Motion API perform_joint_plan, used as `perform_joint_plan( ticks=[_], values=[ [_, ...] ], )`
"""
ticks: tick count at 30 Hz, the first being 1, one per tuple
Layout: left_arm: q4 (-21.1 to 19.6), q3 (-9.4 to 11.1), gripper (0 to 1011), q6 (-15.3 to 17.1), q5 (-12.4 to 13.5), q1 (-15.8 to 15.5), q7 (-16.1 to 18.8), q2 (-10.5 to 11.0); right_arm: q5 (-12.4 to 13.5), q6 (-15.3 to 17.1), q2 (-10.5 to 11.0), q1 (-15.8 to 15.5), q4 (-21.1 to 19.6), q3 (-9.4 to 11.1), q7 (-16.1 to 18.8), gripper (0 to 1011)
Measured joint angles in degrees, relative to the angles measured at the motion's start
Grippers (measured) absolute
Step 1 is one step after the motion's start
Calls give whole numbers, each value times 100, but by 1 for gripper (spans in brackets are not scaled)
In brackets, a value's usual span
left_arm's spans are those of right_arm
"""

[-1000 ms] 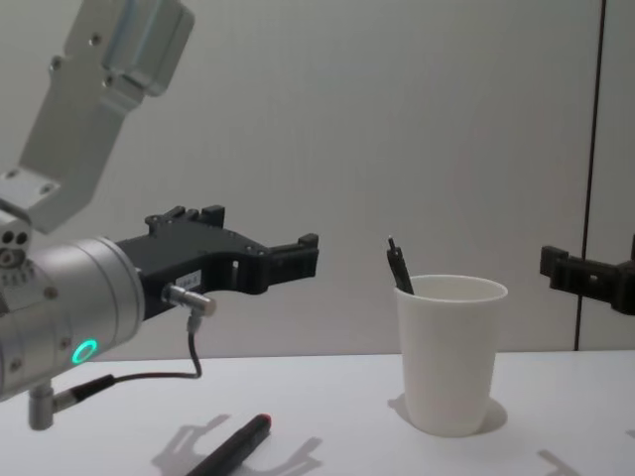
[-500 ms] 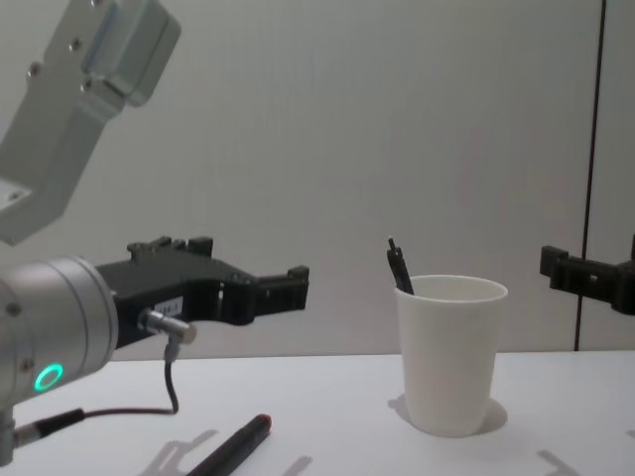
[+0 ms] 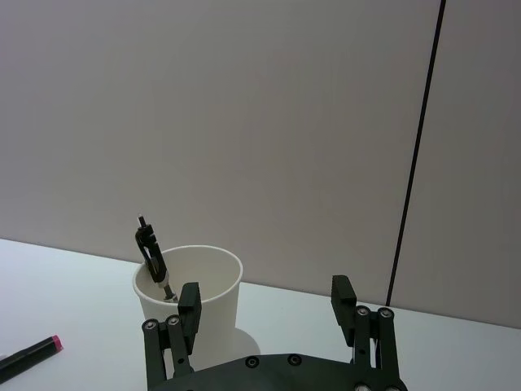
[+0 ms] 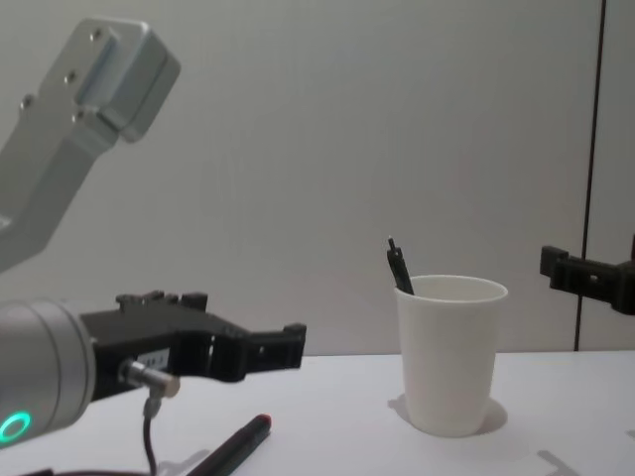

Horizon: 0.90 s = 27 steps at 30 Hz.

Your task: Place the pen into the pen holder.

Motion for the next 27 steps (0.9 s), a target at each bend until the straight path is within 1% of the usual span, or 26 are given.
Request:
perform_joint_plan(
  ticks=[10, 19, 27],
  values=[
    [-205, -24, 1001, 419, -246, 226, 73, 129, 0, 0, 0, 0, 0, 0, 0, 1001],
    [-282, -42, 1001, 740, -445, 364, 142, 173, 0, 0, 0, 0, 0, 0, 0, 1001],
    [-302, -72, 1001, 973, -578, 419, 166, 184, 0, 0, 0, 0, 0, 0, 0, 1001]
  ],
)
